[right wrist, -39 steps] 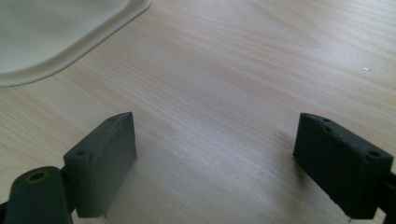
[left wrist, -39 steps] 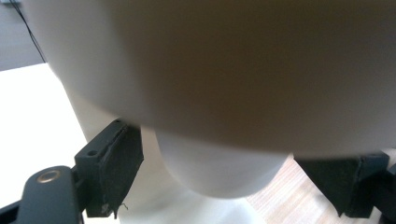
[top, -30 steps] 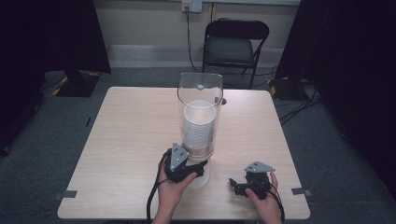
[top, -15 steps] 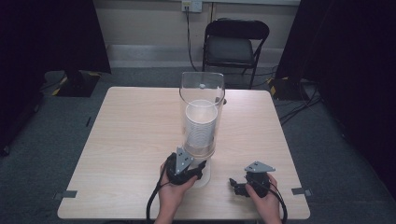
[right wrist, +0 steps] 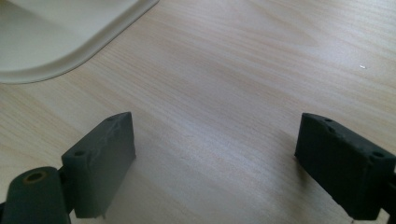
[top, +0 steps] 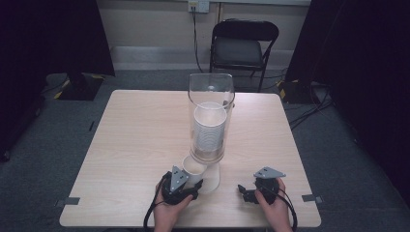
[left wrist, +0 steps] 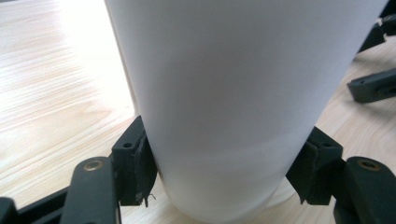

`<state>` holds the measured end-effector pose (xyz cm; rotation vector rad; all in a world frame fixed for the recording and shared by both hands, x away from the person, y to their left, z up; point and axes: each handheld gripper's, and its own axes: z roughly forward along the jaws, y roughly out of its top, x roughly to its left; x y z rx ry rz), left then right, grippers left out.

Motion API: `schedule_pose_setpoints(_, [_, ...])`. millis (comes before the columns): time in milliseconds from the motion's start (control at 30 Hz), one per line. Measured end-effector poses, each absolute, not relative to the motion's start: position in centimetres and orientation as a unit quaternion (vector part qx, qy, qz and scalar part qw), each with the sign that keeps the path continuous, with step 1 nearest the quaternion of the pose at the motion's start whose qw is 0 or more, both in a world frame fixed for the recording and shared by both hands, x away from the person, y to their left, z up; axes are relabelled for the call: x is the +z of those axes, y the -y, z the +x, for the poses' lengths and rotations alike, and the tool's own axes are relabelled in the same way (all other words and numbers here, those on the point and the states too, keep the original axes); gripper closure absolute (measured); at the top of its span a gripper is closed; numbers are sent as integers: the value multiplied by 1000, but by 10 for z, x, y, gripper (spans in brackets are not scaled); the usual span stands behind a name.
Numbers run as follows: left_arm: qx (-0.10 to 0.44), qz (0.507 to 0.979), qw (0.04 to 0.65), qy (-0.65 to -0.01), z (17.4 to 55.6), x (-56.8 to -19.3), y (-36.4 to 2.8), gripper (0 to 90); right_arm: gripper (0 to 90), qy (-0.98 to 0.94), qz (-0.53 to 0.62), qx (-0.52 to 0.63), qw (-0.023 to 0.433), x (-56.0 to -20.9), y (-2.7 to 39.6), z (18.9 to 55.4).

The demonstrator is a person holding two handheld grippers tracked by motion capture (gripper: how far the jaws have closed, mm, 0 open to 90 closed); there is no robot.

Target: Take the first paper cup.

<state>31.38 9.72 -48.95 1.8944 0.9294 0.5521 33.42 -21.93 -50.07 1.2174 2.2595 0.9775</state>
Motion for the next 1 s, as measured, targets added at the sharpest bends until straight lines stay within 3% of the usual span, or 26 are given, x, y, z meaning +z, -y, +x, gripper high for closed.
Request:
schedule_pose_setpoints(367, [238, 749, 438, -437, 328, -493, -132, 332, 115, -807, 435, 349, 196, -501, 219, 334])
schedule_pose_setpoints(1000, [216, 762, 405, -457, 336, -498, -135, 328, 115, -807, 434, 349, 197, -501, 219, 334])
